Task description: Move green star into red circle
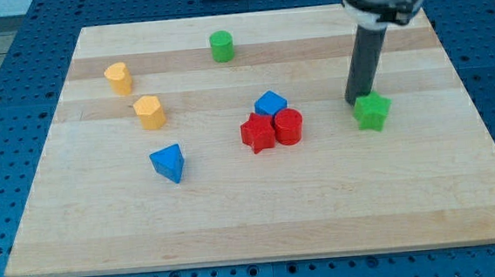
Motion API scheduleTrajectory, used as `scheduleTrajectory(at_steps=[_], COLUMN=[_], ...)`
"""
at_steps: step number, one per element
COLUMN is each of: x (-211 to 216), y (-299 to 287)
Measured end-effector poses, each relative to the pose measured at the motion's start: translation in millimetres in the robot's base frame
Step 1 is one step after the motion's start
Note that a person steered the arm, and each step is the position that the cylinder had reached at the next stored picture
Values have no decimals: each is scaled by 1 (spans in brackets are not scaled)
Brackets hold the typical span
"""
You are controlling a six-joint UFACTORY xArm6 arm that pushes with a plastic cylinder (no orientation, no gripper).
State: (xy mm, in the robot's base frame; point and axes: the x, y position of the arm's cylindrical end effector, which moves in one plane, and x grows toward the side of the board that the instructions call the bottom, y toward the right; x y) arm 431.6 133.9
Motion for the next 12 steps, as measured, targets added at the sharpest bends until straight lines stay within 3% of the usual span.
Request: scheduleTrajectory(at_steps=[1,2,3,4,5,7,9,10,11,12], x=[31,3,-12,17,45,45,0,1,33,46], y=[-13,-3,49,105,99,1,26,-3,-48,-57])
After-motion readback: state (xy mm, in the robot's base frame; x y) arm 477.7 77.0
